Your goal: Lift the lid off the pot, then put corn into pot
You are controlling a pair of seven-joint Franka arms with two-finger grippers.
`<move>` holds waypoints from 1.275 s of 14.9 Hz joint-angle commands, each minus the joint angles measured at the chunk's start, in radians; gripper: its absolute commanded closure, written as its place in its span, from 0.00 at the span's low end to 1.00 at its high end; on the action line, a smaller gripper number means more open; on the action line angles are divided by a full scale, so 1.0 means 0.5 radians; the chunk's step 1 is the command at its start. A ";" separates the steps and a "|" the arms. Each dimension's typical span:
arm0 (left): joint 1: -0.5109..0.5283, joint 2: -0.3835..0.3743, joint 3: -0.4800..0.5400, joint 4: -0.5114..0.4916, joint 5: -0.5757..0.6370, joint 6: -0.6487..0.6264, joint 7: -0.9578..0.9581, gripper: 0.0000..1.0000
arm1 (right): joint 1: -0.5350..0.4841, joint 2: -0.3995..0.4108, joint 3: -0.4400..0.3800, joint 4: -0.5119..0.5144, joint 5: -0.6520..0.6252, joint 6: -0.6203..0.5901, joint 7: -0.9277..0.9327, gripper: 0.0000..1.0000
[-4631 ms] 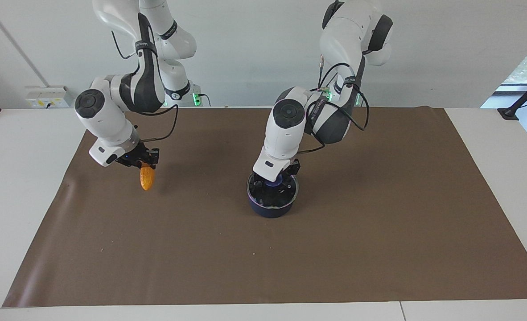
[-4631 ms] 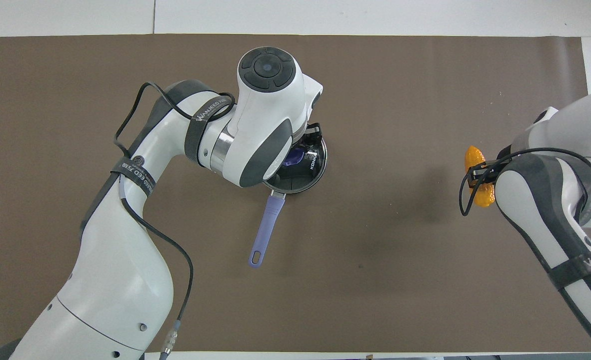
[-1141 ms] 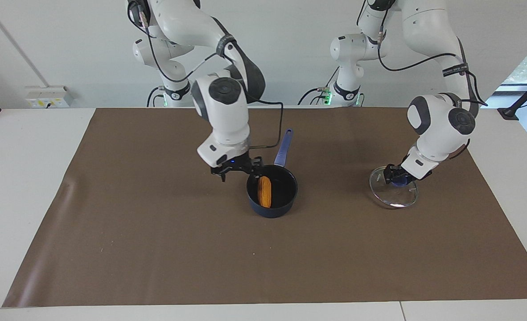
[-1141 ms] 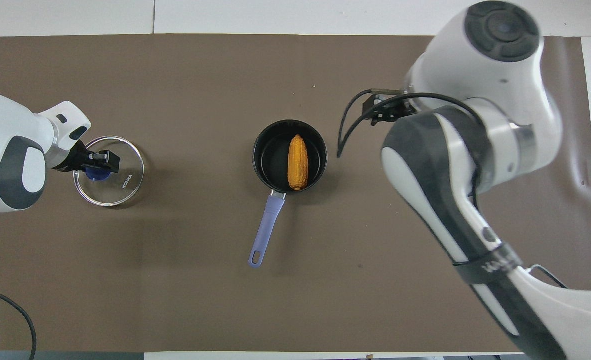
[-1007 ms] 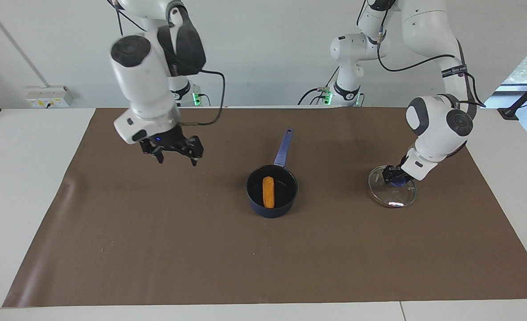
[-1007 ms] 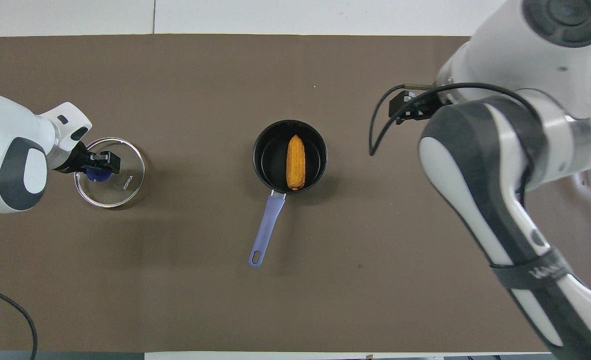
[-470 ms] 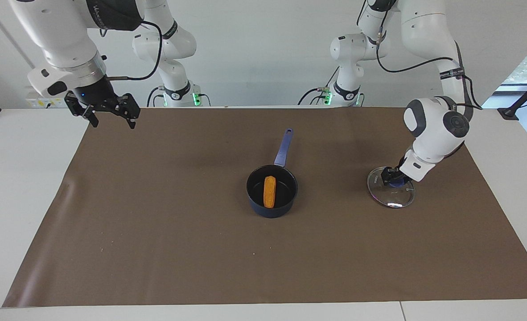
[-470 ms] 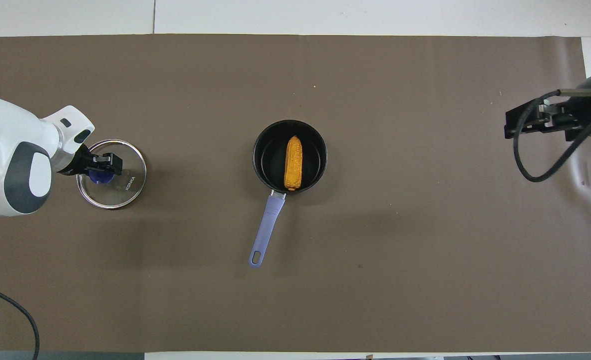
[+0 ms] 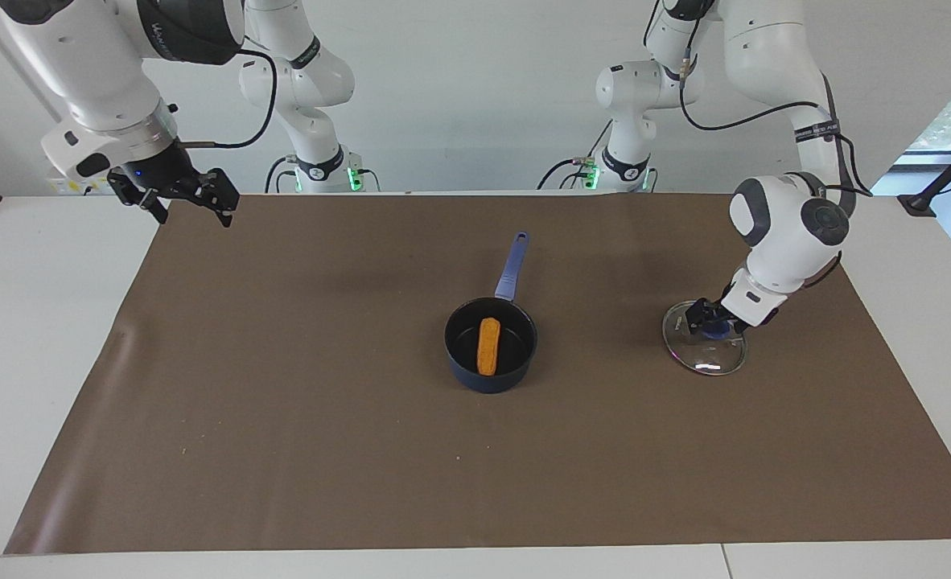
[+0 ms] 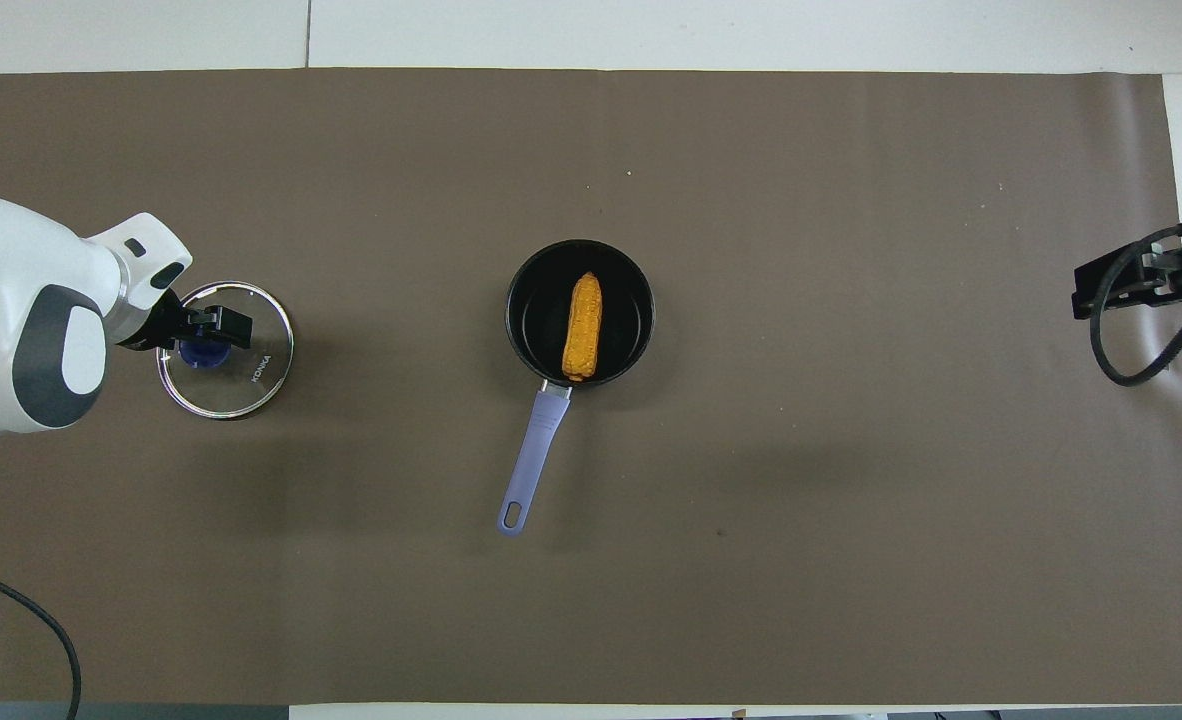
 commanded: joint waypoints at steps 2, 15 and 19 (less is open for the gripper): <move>-0.063 -0.059 -0.011 0.417 0.035 -0.493 -0.001 0.00 | -0.090 -0.064 0.037 -0.091 -0.015 0.082 -0.055 0.00; -0.213 -0.635 0.005 0.394 0.084 -1.204 -0.188 0.00 | -0.182 -0.051 0.013 -0.088 0.077 0.094 -0.070 0.00; -0.207 -0.574 0.001 0.565 0.084 -1.203 -0.179 0.00 | -0.188 -0.051 0.013 -0.088 0.077 0.100 -0.107 0.00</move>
